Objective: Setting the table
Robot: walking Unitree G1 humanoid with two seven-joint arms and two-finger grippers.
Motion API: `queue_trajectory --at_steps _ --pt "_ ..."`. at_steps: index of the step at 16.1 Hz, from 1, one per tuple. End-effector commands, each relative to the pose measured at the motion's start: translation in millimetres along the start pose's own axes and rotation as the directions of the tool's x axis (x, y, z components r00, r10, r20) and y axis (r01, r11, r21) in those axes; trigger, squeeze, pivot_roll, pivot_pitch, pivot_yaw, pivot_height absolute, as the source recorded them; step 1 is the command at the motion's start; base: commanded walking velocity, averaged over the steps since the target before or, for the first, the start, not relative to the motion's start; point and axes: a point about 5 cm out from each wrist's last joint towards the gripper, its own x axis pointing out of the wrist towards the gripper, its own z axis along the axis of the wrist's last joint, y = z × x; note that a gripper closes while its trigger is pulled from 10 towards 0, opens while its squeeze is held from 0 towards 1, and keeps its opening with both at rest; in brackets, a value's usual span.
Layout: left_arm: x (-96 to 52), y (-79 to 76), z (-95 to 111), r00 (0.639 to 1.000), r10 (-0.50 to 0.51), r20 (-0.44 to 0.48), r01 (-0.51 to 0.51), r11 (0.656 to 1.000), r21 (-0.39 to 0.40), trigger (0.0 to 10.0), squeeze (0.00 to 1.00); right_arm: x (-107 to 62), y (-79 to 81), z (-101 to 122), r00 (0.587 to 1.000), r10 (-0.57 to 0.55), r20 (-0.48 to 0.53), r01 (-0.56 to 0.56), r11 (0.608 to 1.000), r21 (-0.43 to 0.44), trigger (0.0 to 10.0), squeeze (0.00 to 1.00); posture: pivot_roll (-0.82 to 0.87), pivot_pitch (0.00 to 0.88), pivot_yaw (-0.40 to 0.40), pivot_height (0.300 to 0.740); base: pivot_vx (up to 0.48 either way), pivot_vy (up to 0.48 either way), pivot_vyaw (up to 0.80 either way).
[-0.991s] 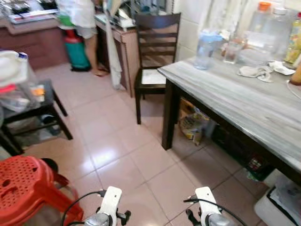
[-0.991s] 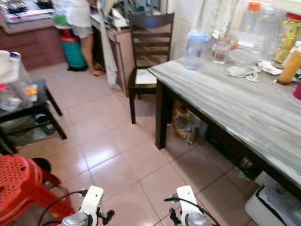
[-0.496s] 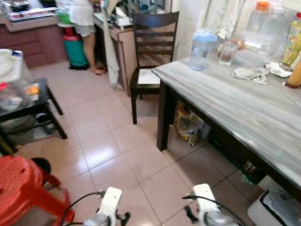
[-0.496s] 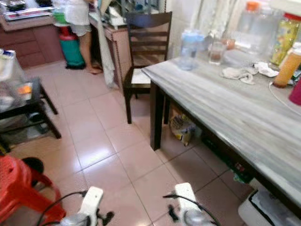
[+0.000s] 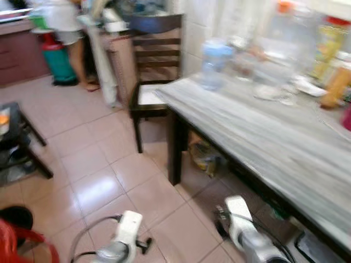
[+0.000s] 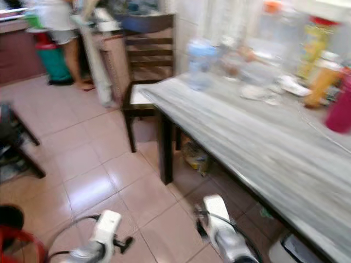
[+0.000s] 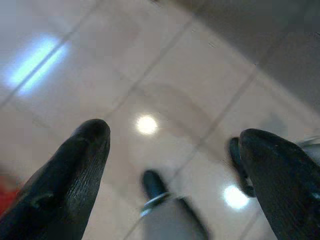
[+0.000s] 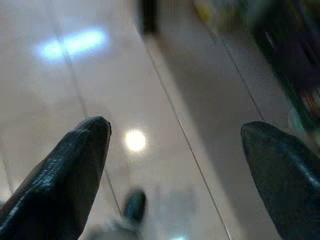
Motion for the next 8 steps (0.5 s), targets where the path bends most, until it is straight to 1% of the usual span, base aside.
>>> queue_trajectory --at_steps 1,2,3,4,5,6,7,8 --pt "0.1 -1.8 -0.2 1.0 0.004 0.011 -0.004 1.0 0.014 10.0 0.0 -0.1 -1.8 3.6 1.0 0.001 0.029 -0.001 1.0 -0.011 10.0 0.0 -0.18 0.0 0.004 0.74 0.0 0.0 0.0" --pt "-0.5 -0.8 3.6 0.998 0.018 0.062 -0.019 1.0 0.014 10.0 0.0 1.4 -2.0 18.8 0.995 0.022 0.102 -0.023 1.0 0.009 10.0 0.0 -0.18 0.0 0.01 0.74 0.0 0.0 0.0" --pt "-3.1 23.2 34.2 0.985 0.031 0.169 -0.033 0.999 0.009 10.0 0.0 2.0 -2.3 27.5 0.99 0.031 0.141 -0.032 0.999 0.008 10.0 0.0 -0.18 0.0 0.013 0.74 0.0 0.0 0.0" --pt "-7.7 42.5 59.3 0.97 0.034 0.241 -0.036 0.999 0.007 10.0 0.0 2.1 -2.6 29.7 0.988 0.032 0.149 -0.034 0.999 0.006 10.0 0.0 -0.18 0.0 0.014 0.74 0.0 0.0 0.0" --pt "-12.1 54.8 77.6 0.946 0.078 0.315 -0.068 0.997 -0.044 10.0 0.0 1.9 -1.3 34.9 0.981 0.065 0.182 -0.07 0.997 0.024 10.0 0.0 -0.19 0.0 0.017 0.74 0.0 0.0 0.0" --pt "-14.2 57.6 83.0 0.93 0.096 0.354 -0.077 0.995 -0.066 10.0 0.0 1.4 -0.2 36.2 0.976 0.086 0.2 -0.093 0.995 0.029 10.0 0.0 -0.19 0.0 0.018 0.74 0.0 0.0 0.0" --pt "-16.1 56.0 83.9 0.909 0.11 0.403 -0.094 0.994 -0.06 10.0 0.0 -0.2 2.7 38.9 0.962 0.122 0.243 -0.126 0.992 0.001 10.0 0.0 -0.19 0.0 0.019 0.74 0.0 0.0 0.0" --pt "-18.8 53.9 90.2 0.874 0.128 0.469 -0.112 0.992 -0.061 10.0 0.0 -1.1 2.7 44.8 0.951 0.131 0.28 -0.133 0.991 -0.013 10.0 0.0 -0.19 0.0 0.02 0.74 0.0 0.0 0.0"
